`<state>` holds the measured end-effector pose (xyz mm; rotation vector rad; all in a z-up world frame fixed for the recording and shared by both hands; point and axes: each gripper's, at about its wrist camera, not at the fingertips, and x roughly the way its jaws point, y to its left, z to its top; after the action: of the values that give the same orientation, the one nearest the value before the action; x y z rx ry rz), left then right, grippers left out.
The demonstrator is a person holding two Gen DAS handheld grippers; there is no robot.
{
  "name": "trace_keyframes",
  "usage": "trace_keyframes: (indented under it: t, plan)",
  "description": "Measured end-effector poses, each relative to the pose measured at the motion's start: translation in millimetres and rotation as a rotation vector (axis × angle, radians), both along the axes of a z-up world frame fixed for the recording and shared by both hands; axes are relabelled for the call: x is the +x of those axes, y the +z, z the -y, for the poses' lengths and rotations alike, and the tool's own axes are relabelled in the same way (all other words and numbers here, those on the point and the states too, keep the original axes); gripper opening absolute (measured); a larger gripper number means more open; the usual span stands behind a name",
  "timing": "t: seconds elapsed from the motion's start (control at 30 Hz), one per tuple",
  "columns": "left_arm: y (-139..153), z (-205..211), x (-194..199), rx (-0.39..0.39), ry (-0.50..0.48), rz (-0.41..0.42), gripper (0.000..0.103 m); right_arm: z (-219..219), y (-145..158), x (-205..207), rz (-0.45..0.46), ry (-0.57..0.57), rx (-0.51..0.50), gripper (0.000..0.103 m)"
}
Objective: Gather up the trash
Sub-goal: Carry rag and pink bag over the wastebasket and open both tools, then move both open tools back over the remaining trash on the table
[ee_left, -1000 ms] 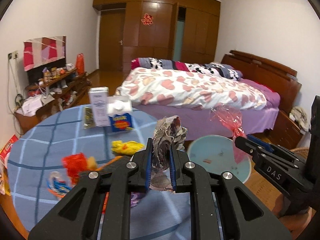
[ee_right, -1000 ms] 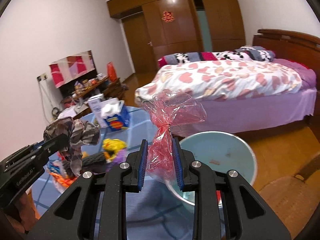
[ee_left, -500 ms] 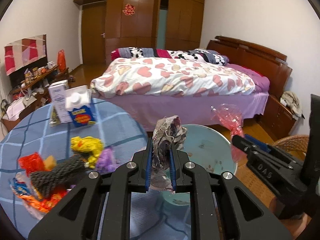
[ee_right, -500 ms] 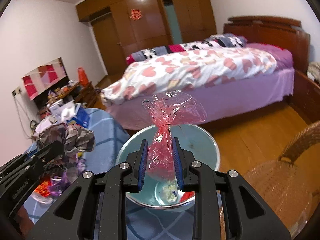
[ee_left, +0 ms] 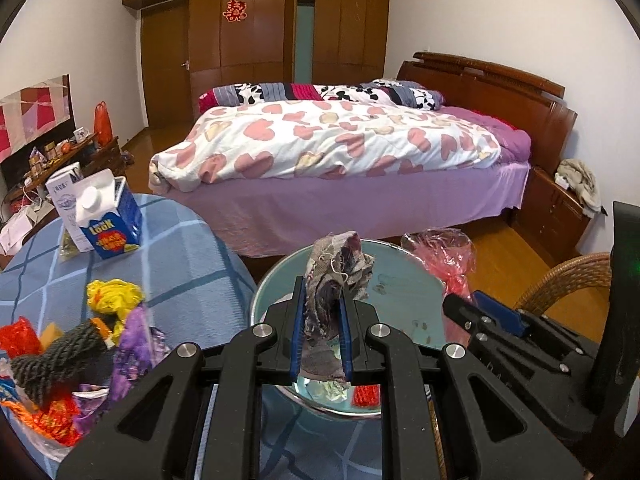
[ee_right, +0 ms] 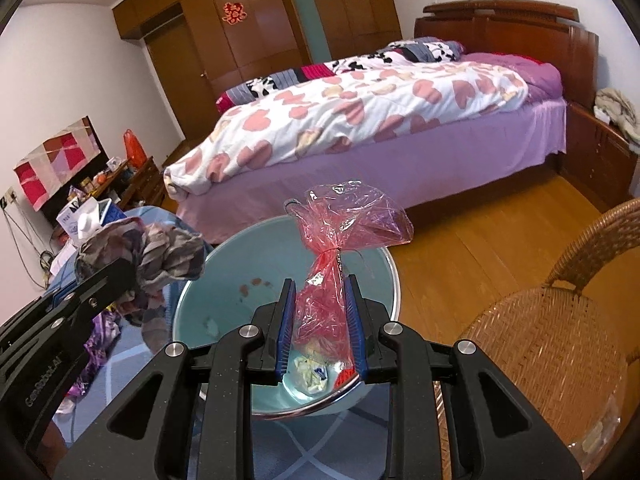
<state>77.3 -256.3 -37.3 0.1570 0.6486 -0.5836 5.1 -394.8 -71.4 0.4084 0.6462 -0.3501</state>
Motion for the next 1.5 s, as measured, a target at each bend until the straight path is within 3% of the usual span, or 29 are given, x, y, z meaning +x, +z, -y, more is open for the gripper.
trace_keyframes:
  t: [0.37, 0.53, 0.6, 0.67, 1.03, 1.2, 1.5]
  plan:
    - [-18.2, 15.4, 11.2, 0.021, 0.005, -0.037, 0.019, 6.6, -19.1, 6.0, -0.042, -0.004, 0.038, 0.028]
    - [-17.6, 13.3, 11.5, 0.024, 0.016, -0.033, 0.032, 9.2, -18.6, 4.0, -0.036, -0.018, 0.053, 0.036]
    - [-14.6, 10.7, 10.4, 0.025, 0.027, -0.022, 0.041, 9.5, -15.7, 2.7, -0.027, -0.025, 0.052, 0.037]
    - [-11.4, 7.4, 8.8, 0.027, 0.046, -0.006, 0.053, 9.8, -12.0, -0.4, -0.013, -0.035, 0.049, 0.041]
    - [3.2, -21.2, 3.9, 0.042, 0.107, 0.033, 0.072, -0.5, 7.5, -13.5, 0.047, -0.066, -0.001, 0.078]
    - [3.9, -39.9, 5.4, 0.048, 0.148, 0.021, 0.078, -17.4, 15.2, -15.6, 0.067, -0.046, -0.034, 0.088]
    - [4.3, -90.8, 7.0, 0.053, 0.212, 0.014, 0.089, -48.6, 19.2, -9.0, 0.035, -0.013, -0.095, 0.092]
